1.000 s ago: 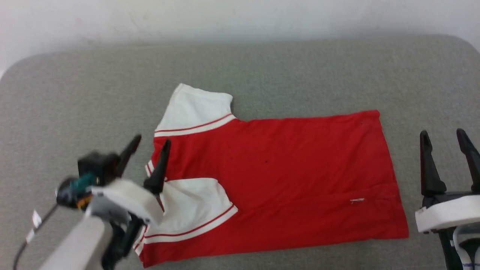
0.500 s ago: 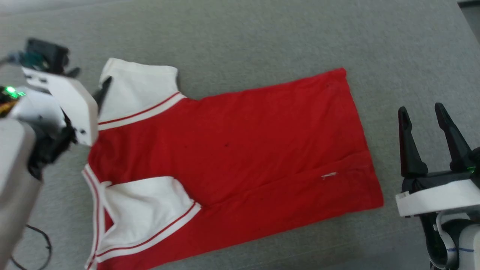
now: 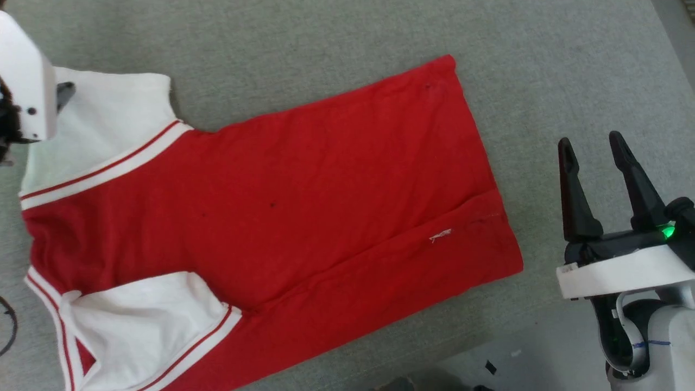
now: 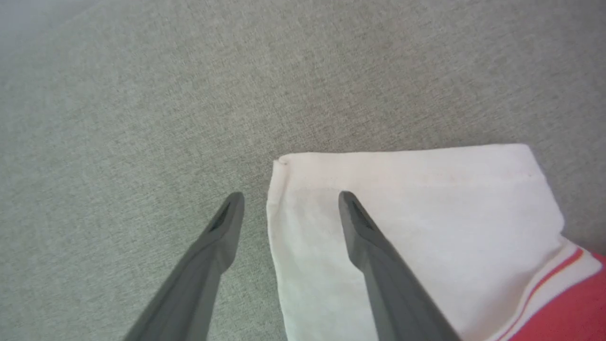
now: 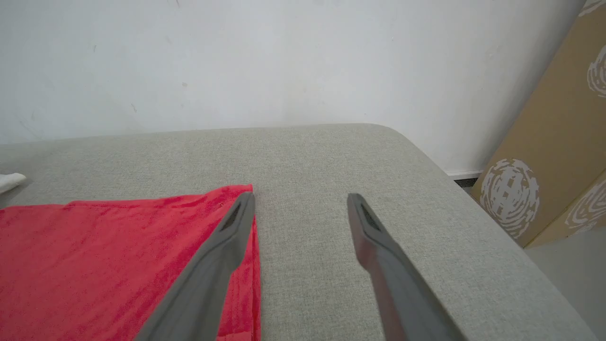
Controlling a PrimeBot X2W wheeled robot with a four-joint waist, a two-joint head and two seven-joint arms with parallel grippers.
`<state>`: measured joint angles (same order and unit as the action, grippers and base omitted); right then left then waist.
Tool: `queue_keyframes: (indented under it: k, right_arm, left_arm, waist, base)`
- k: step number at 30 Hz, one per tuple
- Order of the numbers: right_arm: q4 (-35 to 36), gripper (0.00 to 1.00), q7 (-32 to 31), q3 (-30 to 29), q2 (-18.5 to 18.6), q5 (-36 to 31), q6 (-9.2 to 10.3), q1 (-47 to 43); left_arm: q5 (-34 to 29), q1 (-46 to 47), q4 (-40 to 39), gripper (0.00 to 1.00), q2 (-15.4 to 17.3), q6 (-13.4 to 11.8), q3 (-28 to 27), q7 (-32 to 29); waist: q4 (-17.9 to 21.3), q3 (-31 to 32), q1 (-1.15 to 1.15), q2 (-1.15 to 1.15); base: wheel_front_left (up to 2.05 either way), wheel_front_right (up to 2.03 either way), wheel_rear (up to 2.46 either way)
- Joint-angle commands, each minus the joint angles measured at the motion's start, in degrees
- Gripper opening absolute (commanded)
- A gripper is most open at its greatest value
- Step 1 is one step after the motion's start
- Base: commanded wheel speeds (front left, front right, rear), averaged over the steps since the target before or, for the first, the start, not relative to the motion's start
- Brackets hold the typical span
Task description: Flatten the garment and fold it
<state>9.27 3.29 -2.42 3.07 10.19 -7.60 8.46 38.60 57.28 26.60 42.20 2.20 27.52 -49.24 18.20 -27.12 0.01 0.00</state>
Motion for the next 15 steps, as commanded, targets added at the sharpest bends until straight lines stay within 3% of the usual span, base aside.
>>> queue_keyframes:
  k: [1, 6, 9, 10, 11, 15]
  right_arm:
    - [-0.3, 1.0, 0.6, 0.1, -0.2, 0.4, 0.11, 1.3]
    - [-1.0, 1.0, 0.9, 0.3, -0.2, 0.5, 0.11, 1.5]
    - [-1.5, 1.0, 1.2, -0.1, -0.2, 0.5, 0.11, 1.5]
    - [-1.6, 1.0, 1.2, -0.3, -0.2, 0.4, 0.11, 1.4]
    - [-1.6, 1.0, 1.2, -0.4, -0.2, 0.4, 0.11, 1.3]
    - [-2.3, 1.0, 0.7, -0.7, -0.2, -0.8, 0.11, 1.3]
  left_arm:
    - [0.0, 1.6, 1.1, 1.0, 0.9, -0.8, 0.2, -1.8]
    - [1.6, 1.9, 3.0, 1.0, 0.5, -2.0, -0.7, -3.4]
    - [3.1, 1.1, 3.1, 1.0, 0.2, -0.8, -0.5, -4.7]
    - [4.1, 0.8, 3.1, 0.93, -0.1, -0.4, -0.8, -5.1]
    - [4.5, 0.6, 2.8, 0.03, -0.3, 0.2, -0.7, -5.0]
    - [3.8, 0.0, 1.9, 0.0, -0.8, 1.9, 0.5, -2.5]
  waist:
    - [1.9, -2.3, -0.01, 0.0]
    - [2.1, -2.9, -0.01, 0.0]
    - [2.0, -3.3, -0.01, 0.0]
    - [1.9, -3.5, -0.01, 0.0]
    - [1.7, -3.5, -0.01, 0.0]
    - [0.4, -2.6, -0.01, 0.0]
  base:
    - [0.0, 0.0, 0.0]
    - [0.0, 0.0, 0.0]
    - [0.0, 0.0, 0.0]
    - [0.0, 0.0, 0.0]
    - [0.0, 0.0, 0.0]
    - [0.0, 0.0, 0.0]
